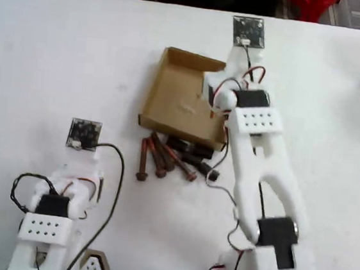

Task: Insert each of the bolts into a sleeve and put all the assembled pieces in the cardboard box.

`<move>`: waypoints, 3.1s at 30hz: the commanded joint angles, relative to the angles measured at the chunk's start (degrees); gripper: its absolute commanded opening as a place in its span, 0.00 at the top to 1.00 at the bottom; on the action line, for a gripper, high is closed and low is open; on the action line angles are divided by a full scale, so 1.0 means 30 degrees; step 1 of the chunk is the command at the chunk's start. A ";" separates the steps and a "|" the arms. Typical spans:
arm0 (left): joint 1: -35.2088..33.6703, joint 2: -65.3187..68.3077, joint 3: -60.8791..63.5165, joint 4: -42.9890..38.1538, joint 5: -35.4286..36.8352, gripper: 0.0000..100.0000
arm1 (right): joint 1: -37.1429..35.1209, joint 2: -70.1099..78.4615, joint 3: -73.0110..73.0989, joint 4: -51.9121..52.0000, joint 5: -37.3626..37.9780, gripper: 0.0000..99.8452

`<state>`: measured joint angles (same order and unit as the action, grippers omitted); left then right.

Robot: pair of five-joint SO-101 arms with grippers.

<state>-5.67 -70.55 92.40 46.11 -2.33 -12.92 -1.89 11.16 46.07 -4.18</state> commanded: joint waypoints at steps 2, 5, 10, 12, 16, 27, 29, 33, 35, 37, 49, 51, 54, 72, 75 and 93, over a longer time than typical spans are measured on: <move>-0.0161 -0.0249 -0.0117 -0.0527 -0.0205 0.98 | 0.0630 0.3209 -0.3282 0.0073 0.0264 0.98; -0.0161 -0.0249 -0.0117 -0.0527 -0.0205 0.98 | 0.1099 0.4938 -0.4044 0.0073 0.0264 0.98; -0.0132 -0.0249 -0.0117 -0.0527 -0.0205 0.98 | 0.1568 0.6989 -0.5275 0.0103 0.0293 0.98; -0.0161 -0.0249 -0.0059 -0.0908 -0.0205 0.98 | 0.1538 0.7487 -0.5480 0.0249 0.0293 0.98; -0.0161 -0.0249 -0.0029 -0.1201 -0.0205 0.98 | 0.1216 0.7722 -0.5509 0.0923 0.0791 0.91; -0.0161 -0.0249 -0.0029 -0.1260 -0.0205 0.98 | 0.1158 0.5993 -0.5480 0.3736 0.1465 0.80; -0.0161 -0.0249 -0.0029 -0.1289 -0.0205 0.98 | 0.1011 0.4850 -0.5480 0.4586 0.1495 0.87; -0.0161 -0.0249 -0.0029 -0.1289 -0.0205 0.98 | 0.0630 0.1949 -0.5392 0.5963 0.2725 0.97; -0.0161 -0.0249 -0.0029 -0.1289 -0.0205 0.98 | 0.0513 0.0630 -0.5363 0.7136 0.4718 0.98; -0.0161 -0.0249 -0.0029 -0.1289 -0.0205 0.98 | 0.0513 -0.0396 -0.5363 0.8689 0.6447 0.98; -0.0161 -0.0249 -0.0029 -0.1201 -0.0205 0.98 | 0.0044 -0.3355 0.0059 1.4110 1.1516 0.98; -0.0161 -0.0249 -0.0029 -0.1201 -0.0205 0.98 | 0.0044 -0.3707 0.1582 1.3377 1.1634 0.97; -0.0161 -0.0249 -0.0029 -0.1201 -0.0205 0.98 | -0.0220 -0.4205 0.3634 1.2234 1.1663 0.97; -0.0190 -0.0249 -0.0029 -0.1172 -0.0205 0.98 | -0.1363 -0.4293 0.9641 0.5407 1.3333 0.86; -0.0190 -0.0249 -0.0029 -0.1172 -0.0205 0.98 | -0.1363 -0.4147 1.0051 0.4352 1.3275 0.88; -0.0190 -0.0249 -0.0029 -0.1172 -0.0205 0.98 | -0.1626 -0.0249 1.0051 0.1919 1.3392 0.98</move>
<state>-5.67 -70.55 92.48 44.09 -2.42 -17.76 -3.47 43.08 51.43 35.56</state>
